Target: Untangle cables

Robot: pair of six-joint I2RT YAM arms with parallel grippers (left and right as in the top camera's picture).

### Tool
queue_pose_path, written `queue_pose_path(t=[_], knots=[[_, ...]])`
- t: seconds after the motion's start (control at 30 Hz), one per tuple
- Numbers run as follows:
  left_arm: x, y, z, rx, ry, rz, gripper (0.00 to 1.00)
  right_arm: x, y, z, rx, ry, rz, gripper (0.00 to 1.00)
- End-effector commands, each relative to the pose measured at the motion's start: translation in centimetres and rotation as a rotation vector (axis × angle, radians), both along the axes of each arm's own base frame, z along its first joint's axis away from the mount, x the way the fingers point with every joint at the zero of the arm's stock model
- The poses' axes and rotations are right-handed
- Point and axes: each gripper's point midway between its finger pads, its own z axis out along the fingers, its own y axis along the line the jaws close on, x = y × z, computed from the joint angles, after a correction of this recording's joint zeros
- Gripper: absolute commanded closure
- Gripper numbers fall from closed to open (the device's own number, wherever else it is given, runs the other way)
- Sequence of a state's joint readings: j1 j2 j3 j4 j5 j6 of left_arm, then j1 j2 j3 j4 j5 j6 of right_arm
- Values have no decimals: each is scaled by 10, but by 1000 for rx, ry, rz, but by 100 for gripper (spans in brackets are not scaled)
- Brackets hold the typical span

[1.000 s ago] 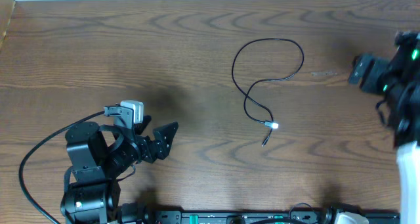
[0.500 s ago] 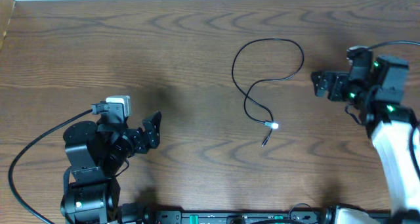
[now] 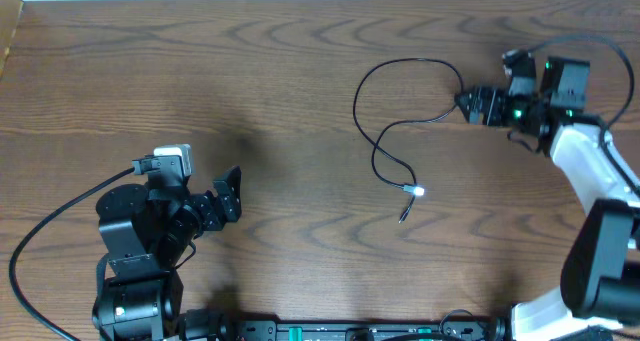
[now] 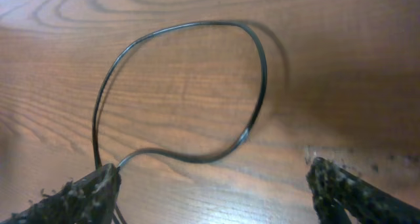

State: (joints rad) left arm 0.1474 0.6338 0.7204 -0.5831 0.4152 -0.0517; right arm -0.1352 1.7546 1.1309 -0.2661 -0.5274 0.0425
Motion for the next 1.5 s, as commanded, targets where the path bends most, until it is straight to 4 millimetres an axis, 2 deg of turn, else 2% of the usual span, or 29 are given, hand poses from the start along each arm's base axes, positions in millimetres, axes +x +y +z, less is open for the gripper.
queue_pose_path(t=[0.0,0.17,0.43,1.07,1.47], knots=[[0,0,1,-9,1,8,9,22,1,5,5,-5,13,16],[0,0,0,-9,2,8,9,44,-13,0,-26,25,-63,15],[-2,-5,0,-24,7,-14,9,49,-16,-8,-25,45,-83,12],[-2,-9,1,-38,5,-36,9,48,13,-69,47,184,-80,7],[-3,-9,1,-37,6,-36,9,53,24,-82,68,192,-89,6]])
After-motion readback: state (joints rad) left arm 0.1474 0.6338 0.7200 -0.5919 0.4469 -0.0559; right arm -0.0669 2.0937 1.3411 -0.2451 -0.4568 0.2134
